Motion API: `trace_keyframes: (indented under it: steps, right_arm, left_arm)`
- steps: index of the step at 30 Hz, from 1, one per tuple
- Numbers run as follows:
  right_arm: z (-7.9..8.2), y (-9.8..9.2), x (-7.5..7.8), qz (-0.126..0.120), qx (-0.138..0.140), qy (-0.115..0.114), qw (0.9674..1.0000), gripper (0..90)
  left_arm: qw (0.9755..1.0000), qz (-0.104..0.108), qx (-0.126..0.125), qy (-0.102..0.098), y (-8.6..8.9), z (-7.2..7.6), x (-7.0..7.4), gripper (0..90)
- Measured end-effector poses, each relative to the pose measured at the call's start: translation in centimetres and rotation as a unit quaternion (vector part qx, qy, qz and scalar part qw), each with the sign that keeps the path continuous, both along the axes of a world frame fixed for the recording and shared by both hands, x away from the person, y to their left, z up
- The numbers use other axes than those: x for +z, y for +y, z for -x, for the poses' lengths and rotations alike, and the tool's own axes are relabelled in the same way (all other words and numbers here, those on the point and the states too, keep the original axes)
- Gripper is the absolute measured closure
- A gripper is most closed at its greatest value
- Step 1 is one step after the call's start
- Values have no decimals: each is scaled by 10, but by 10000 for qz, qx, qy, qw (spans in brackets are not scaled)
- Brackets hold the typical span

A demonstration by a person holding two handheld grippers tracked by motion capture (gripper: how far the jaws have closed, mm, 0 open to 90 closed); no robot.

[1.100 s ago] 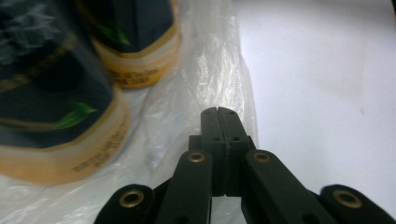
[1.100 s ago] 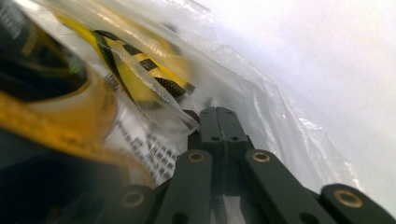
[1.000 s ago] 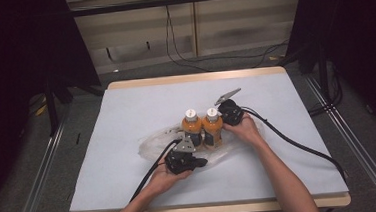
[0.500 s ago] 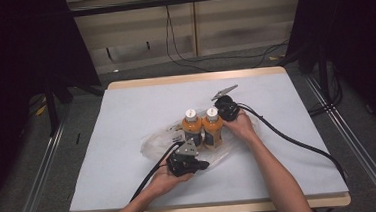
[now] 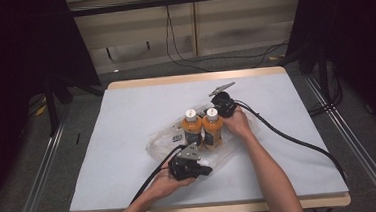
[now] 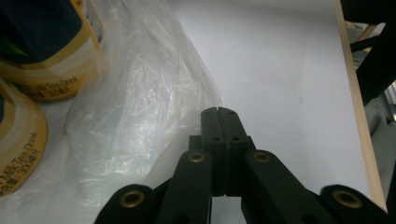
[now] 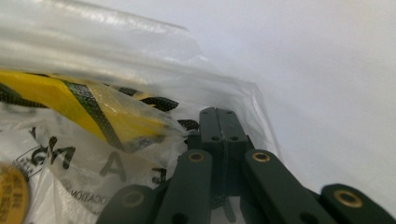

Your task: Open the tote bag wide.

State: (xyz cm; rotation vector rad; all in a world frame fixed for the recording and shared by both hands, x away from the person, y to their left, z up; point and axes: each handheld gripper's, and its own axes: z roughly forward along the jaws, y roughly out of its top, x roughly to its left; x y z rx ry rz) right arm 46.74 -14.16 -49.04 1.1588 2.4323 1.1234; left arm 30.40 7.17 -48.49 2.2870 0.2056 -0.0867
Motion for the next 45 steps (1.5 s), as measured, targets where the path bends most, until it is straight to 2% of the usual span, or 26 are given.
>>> trace_keyframes:
  steps: [4, 7, 10, 12, 16, 18, 22, 25, 28, 32, 33, 34, 35, 37, 40, 41, 43, 44, 45]
  right_arm:
    - [-4, 0, 0, -6, -108, 58, 9999, 900]
    - [-7, 3, 1, 22, -175, 67, 9998, 900]
    - [-8, 3, 0, 5, -264, 66, 9996, 900]
    - [-10, 4, 0, 8, -249, 53, 9997, 900]
    - [-14, 4, 0, 56, -271, 35, 9996, 900]
    - [-15, 4, 0, 15, -301, 51, 9995, 900]
    - [-16, 5, 0, 81, -350, -10, 9994, 900]
    - [-18, 7, 0, 118, -424, -52, 9990, 900]
    - [-20, 8, 0, 131, -477, -76, 9987, 900]
    - [-22, 10, 1, 204, -507, -79, 9985, 900]
    - [-23, 11, 1, 288, -532, -182, 9980, 900]
    - [-23, 11, 0, 281, -593, -182, 9977, 900]
    - [-24, 11, 0, 242, -614, -185, 9977, 900]
    - [-27, 9, -1, 153, -660, -130, 9976, 900]
    - [-29, 9, -1, 154, -655, -122, 9977, 900]
    - [-29, 9, 0, 165, -631, -127, 9978, 900]
    - [-28, 7, 0, 25, -596, -18, 9982, 900]
    - [-25, 6, 3, -65, -473, 5, 9989, 900]
    - [-25, 6, 3, -65, -473, 5, 9989, 900]
  left_arm:
    - [10000, 63, 0, 34, 0, 1, -1, 900]
    - [10000, -32, -18, -13, 0, 2, 0, 900]
    - [10000, 37, -54, -9, -1, 5, 0, 900]
    - [9999, -59, -124, -81, -2, 7, 1, 900]
    - [9999, 68, -94, -26, -2, 6, -1, 900]
    - [9999, -66, -115, -59, -2, 6, 1, 900]
    - [9999, -58, -109, -50, -2, 6, 1, 900]
    - [9999, 25, -103, -25, -2, 6, 0, 900]
    - [9999, -59, -124, -5, -1, 5, 1, 900]
    - [9999, -32, -137, -3, -2, 5, 1, 900]
    - [9999, -32, -132, -2, -2, 5, 1, 900]
    - [9999, -38, -135, -16, -2, 5, 1, 900]
    - [9998, -129, -143, -50, -2, 6, 3, 900]
    - [9999, -58, -134, -44, -3, 6, 2, 900]
    - [9999, -99, -132, -26, -3, 5, 2, 900]
    - [9999, -65, -101, 19, -3, 5, 2, 900]
    - [9999, -17, -134, 72, -2, 3, 1, 900]
    - [9998, -11, -141, 130, -3, 4, 2, 900]
    - [9998, -11, -141, 130, -3, 4, 2, 900]
